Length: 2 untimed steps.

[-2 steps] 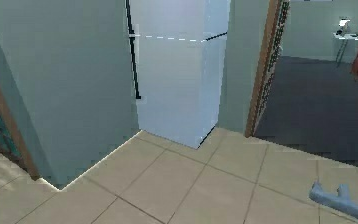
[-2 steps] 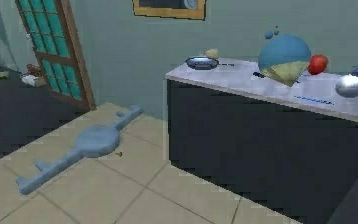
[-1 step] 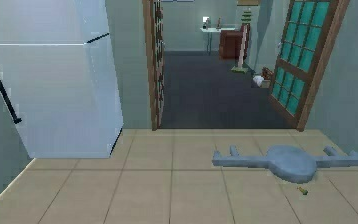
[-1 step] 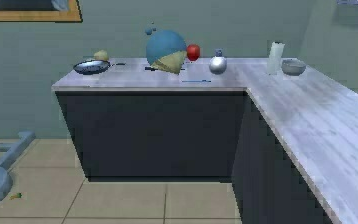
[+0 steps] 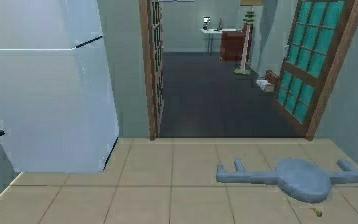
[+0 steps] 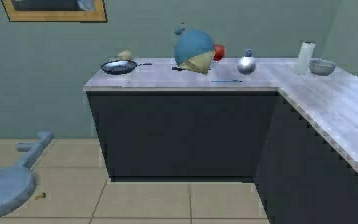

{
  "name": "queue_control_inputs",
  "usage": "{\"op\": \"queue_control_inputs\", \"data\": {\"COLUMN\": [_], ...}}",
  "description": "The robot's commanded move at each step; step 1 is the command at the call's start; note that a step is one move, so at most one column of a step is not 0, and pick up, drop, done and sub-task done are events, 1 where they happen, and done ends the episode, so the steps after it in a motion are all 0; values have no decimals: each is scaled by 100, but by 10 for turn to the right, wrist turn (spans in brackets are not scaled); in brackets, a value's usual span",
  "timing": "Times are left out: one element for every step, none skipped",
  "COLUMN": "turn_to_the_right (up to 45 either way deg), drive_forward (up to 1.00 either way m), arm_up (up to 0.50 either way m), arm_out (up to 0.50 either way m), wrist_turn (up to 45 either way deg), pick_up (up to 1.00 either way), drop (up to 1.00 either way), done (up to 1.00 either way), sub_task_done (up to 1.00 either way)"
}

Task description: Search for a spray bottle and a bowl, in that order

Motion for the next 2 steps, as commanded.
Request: {"op": "queue_control_inputs", "data": {"turn_to_the_right": [450, 450], "drive_forward": [0, 0], "arm_up": [0, 0], "arm_out": [0, 0], "wrist_turn": [0, 0], "pick_up": [0, 0], "drop": [0, 0], "done": [0, 0], "sub_task_done": [0, 0]}}
